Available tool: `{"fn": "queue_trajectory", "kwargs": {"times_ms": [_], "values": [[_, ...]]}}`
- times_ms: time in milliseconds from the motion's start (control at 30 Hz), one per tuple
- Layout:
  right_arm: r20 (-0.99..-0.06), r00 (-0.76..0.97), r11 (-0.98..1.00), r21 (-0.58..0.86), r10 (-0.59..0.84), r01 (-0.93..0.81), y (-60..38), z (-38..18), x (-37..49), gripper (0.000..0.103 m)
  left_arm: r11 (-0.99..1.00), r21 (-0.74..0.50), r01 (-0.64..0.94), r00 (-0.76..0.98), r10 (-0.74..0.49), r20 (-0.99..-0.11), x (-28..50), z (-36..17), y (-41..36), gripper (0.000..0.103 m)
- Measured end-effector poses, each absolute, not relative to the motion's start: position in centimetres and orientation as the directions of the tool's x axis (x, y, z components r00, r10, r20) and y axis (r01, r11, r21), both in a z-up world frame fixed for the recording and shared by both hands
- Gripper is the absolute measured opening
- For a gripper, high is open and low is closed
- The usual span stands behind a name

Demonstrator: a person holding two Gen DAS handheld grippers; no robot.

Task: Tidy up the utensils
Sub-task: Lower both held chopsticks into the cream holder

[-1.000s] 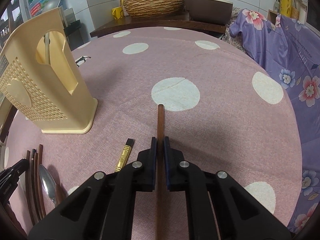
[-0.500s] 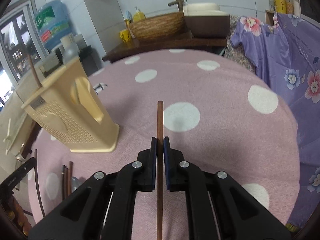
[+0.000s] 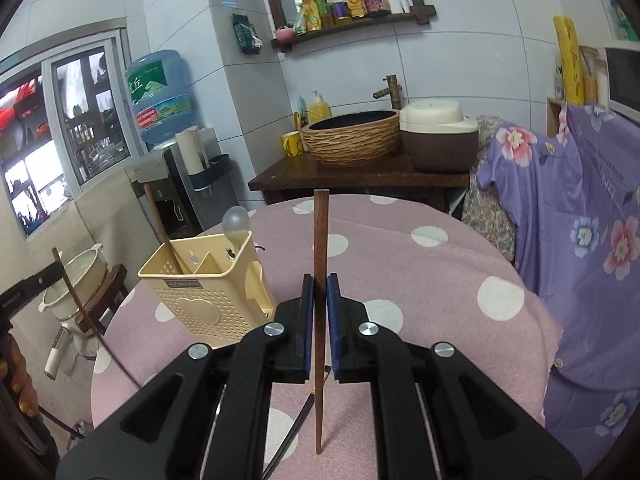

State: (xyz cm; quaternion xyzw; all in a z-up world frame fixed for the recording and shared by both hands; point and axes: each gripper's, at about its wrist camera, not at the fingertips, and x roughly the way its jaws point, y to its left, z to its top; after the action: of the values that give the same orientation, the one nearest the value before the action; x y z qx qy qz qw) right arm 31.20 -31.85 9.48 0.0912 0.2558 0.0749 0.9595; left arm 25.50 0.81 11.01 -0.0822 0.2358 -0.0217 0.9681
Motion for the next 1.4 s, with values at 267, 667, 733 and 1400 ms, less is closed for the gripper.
{"fn": "queue_trajectory", "kwargs": {"times_ms": [267, 667, 733, 1400], "values": [[-0.473, 0.862, 0.976, 0.190, 0.183, -0.103, -31.4, 10.2, 31.5, 0.007, 0.987, -0.160, -0.007, 0.894, -0.065, -0.443, 25.9, 11.4, 1.2, 0.008], [-0.448, 0.865, 0.969, 0.192, 0.228, -0.156, -30.4, 13.8, 32.1, 0.007, 0.981, -0.183, 0.058, 0.893, -0.132, -0.429, 26.8, 14.7, 1.8, 0.008], [-0.432, 0.866, 0.963, 0.201, 0.252, -0.180, -30.1, 15.5, 32.4, 0.007, 0.977, -0.195, 0.090, 0.884, -0.168, -0.437, 27.1, 16.0, 2.0, 0.008], [-0.266, 0.936, 0.959, 0.225, 0.230, -0.172, -23.9, 22.6, 38.9, 0.007, 0.943, -0.289, 0.163, 0.914, -0.255, -0.317, 33.6, 24.1, -0.9, 0.008]]}}
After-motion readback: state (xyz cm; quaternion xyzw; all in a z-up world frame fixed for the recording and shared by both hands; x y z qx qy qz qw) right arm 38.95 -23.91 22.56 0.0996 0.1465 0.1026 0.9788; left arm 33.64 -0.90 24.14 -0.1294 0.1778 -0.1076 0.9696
